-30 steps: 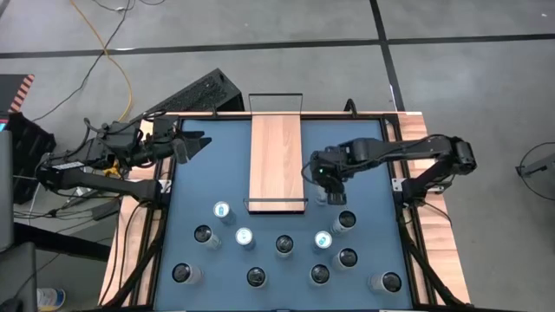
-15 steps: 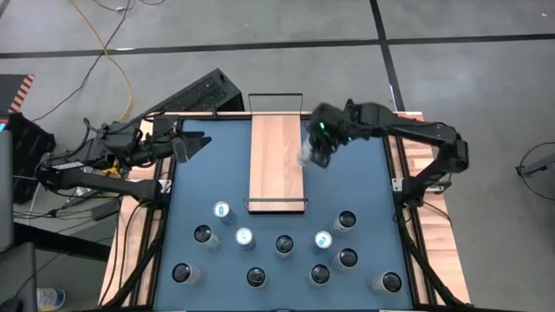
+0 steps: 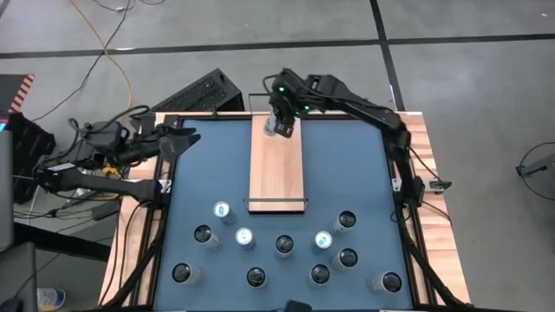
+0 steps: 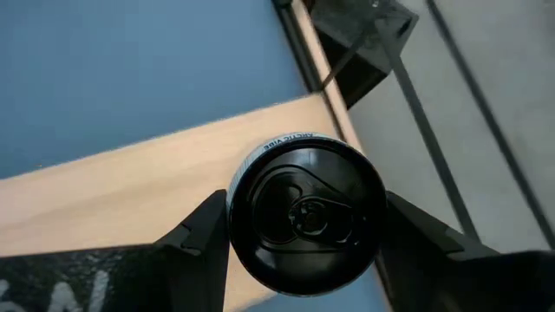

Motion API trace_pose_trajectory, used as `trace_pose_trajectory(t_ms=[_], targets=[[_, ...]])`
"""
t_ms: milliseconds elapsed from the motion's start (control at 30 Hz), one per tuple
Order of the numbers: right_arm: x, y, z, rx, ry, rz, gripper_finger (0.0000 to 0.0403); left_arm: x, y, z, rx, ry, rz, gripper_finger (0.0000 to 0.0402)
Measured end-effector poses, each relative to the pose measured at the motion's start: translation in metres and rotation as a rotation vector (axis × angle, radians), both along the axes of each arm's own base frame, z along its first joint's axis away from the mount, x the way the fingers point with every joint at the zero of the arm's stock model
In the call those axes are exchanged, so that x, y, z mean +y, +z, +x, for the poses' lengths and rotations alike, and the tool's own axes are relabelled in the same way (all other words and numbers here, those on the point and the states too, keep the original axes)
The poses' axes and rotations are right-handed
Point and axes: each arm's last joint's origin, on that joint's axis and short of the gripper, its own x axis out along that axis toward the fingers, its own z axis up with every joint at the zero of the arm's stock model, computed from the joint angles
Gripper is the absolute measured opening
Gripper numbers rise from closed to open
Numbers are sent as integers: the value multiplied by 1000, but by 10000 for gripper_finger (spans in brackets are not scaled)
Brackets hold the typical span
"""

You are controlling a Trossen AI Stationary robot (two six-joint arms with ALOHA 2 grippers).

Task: Place canned beverage on shelf
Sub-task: Put the top white-blue soda can on the shelf

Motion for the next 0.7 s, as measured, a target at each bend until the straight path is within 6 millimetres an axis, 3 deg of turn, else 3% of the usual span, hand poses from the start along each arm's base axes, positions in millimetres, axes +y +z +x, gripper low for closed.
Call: trace_pose_trajectory(t_ms=[100,233,467,700], targets=[[-11,-18,5,28,19,49,214,0,1,-3,-8,8,2,359],[-19,-26,8,44,28,46,214,1,1,-5,-18,36,-4,359],[-24,-24,9,68,67,-65,214,2,0,-3,-9,82,-19,359],[-35,-35,6,129,75,-43,215,3,-10,12,101,84,-12,359]])
